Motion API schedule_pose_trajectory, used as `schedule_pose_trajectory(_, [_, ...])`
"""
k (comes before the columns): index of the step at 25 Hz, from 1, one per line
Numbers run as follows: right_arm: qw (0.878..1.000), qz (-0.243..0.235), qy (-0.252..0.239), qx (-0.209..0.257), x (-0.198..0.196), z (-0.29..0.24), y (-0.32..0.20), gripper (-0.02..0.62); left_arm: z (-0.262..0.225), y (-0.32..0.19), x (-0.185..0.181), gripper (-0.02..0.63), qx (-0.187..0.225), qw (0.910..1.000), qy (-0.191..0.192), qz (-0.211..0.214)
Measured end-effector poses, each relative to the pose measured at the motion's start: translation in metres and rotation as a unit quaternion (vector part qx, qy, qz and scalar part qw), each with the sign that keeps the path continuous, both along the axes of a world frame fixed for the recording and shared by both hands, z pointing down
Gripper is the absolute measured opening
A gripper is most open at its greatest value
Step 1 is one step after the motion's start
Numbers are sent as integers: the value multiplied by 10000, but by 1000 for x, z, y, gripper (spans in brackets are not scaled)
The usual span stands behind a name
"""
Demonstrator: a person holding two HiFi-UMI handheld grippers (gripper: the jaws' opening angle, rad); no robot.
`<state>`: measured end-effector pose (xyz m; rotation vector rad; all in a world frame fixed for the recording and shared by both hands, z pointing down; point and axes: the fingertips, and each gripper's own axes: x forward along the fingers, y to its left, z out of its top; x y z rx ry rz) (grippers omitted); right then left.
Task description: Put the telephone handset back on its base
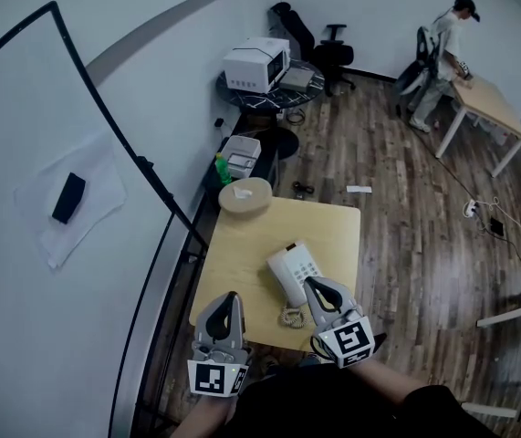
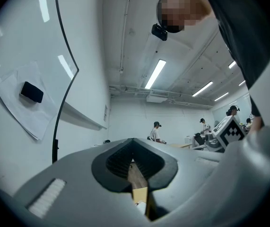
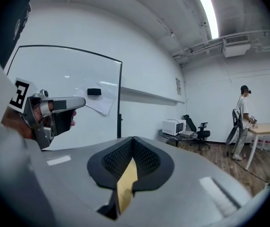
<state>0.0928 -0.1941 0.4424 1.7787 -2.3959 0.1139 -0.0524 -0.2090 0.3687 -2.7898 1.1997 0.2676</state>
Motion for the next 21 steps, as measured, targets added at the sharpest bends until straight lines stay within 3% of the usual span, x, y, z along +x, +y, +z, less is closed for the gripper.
schedule_pose_trajectory(21, [9999, 77, 45, -124, 21, 0, -6, 8, -2, 2, 9, 0, -3, 10000, 20, -57])
